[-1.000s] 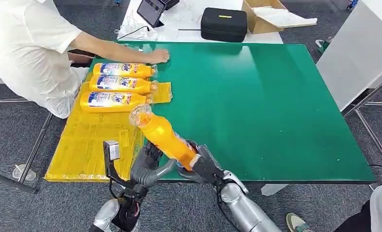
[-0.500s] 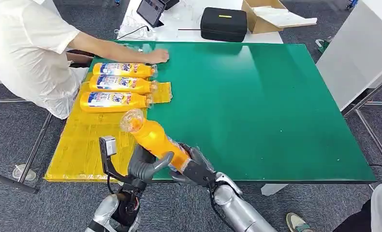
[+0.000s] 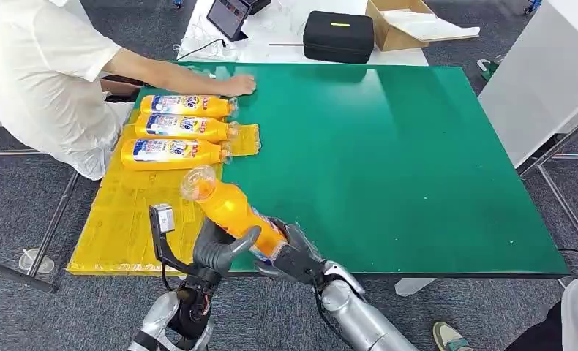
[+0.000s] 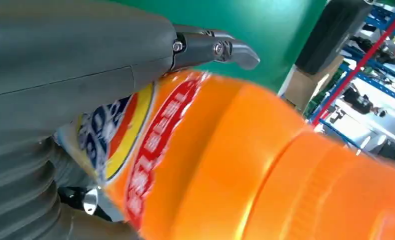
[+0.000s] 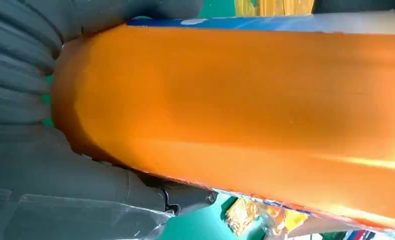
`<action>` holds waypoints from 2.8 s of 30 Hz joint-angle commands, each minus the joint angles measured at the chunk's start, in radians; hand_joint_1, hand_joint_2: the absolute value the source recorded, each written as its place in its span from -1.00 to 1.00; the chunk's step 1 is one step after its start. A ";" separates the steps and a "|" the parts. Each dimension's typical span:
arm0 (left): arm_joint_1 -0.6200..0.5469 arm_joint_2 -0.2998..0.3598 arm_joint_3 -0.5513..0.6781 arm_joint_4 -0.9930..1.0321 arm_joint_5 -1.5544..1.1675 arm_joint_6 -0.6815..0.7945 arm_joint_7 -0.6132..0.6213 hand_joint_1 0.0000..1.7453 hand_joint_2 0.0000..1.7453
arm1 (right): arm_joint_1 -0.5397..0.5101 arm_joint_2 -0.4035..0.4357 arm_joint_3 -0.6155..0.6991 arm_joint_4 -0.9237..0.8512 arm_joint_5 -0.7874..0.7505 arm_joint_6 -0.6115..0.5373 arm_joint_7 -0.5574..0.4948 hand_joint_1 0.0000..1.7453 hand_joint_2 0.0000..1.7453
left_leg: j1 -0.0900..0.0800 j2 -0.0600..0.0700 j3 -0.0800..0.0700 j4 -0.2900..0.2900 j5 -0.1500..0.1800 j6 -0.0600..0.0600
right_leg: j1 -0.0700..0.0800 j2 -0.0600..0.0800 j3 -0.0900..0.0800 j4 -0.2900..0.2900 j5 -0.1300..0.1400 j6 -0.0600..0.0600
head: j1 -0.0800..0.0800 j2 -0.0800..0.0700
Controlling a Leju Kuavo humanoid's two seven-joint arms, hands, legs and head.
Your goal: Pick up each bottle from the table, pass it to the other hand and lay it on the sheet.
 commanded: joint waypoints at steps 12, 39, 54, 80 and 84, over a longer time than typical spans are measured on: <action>-0.071 -0.001 -0.033 0.052 -0.087 0.090 -0.053 1.00 1.00 | -0.020 0.032 0.059 0.049 -0.036 -0.060 0.019 -1.00 1.00 | -0.001 0.000 0.008 0.000 -0.003 0.002 | 0.000 -0.003 0.008 0.000 -0.003 -0.002 | 0.000 0.000; -0.087 0.085 0.177 0.035 -0.609 0.711 -0.166 1.00 1.00 | 0.368 0.080 -0.597 -0.964 0.076 -0.657 -0.172 -1.00 -1.00 | -0.002 -0.005 -0.001 0.002 -0.002 0.001 | -0.001 -0.006 0.000 0.005 -0.004 -0.002 | 0.000 0.000; -0.080 0.116 0.218 0.046 -0.910 0.745 -0.088 1.00 1.00 | 0.379 -0.015 -0.469 -0.766 -0.005 -0.657 -0.172 -1.00 -1.00 | 0.000 -0.002 0.003 -0.001 -0.002 0.001 | 0.001 -0.002 0.003 -0.001 -0.001 -0.001 | 0.000 0.000; -0.412 0.151 -0.055 0.660 -1.479 0.258 0.128 -1.00 1.00 | 0.260 -0.110 -0.267 -0.626 -0.151 -0.641 -0.172 -1.00 -1.00 | -0.001 -0.001 0.004 -0.001 0.000 0.002 | 0.000 -0.002 0.005 -0.001 -0.001 -0.001 | 0.000 0.000; -0.430 0.147 -0.075 0.688 -1.486 0.220 0.117 -1.00 1.00 | 0.249 -0.108 -0.257 -0.616 -0.158 -0.625 -0.172 -1.00 -1.00 | 0.000 -0.001 0.004 -0.001 0.000 0.002 | 0.000 -0.002 0.005 -0.001 -0.001 -0.001 | 0.000 0.000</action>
